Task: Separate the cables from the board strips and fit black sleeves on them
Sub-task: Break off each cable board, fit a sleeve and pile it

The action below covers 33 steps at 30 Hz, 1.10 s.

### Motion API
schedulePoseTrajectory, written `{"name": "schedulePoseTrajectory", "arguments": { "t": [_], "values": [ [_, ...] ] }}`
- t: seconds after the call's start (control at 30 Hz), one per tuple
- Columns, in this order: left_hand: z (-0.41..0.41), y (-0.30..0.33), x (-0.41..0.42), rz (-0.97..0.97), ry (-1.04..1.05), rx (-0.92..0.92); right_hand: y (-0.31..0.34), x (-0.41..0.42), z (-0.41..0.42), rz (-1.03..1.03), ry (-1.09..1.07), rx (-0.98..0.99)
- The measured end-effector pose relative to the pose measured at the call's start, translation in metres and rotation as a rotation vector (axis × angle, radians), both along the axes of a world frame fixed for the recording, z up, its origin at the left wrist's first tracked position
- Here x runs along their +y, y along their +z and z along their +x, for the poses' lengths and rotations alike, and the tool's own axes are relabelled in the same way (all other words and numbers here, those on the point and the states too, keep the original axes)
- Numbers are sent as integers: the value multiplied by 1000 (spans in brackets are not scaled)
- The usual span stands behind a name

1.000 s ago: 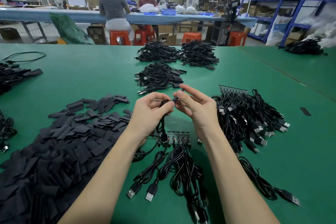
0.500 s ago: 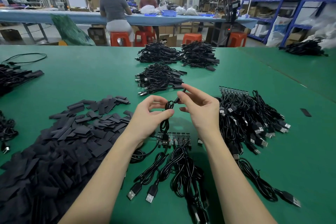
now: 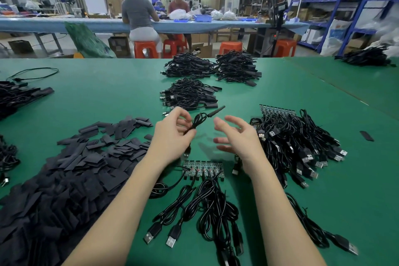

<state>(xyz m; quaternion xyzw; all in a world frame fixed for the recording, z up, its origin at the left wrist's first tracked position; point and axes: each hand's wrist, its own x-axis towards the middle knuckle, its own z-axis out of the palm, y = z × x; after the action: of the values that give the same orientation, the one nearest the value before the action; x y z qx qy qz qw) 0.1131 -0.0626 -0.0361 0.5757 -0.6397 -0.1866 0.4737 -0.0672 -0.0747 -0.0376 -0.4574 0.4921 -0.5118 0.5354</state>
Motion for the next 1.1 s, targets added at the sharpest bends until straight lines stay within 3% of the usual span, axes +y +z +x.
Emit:
{"name": "schedulePoseTrajectory", "arguments": {
  "t": [0.23,0.47,0.67,0.8,1.0,1.1],
  "values": [
    [3,41,-96,-82,83,-444,-14,-3,5,-90,98,551],
    [12,21,-151,177,105,-776,-16,-3,3,-93,135,651],
    [10,10,-140,137,129,-703,-12,1,4,-93,143,639],
    [7,10,-108,59,130,-528,-7,2,2,-102,157,667],
    [-8,6,-26,25,-15,-253,14,3,-8,-68,233,999],
    [-15,2,-3,139,-131,-266,23,4,-12,52,340,1155]
  ]
}}
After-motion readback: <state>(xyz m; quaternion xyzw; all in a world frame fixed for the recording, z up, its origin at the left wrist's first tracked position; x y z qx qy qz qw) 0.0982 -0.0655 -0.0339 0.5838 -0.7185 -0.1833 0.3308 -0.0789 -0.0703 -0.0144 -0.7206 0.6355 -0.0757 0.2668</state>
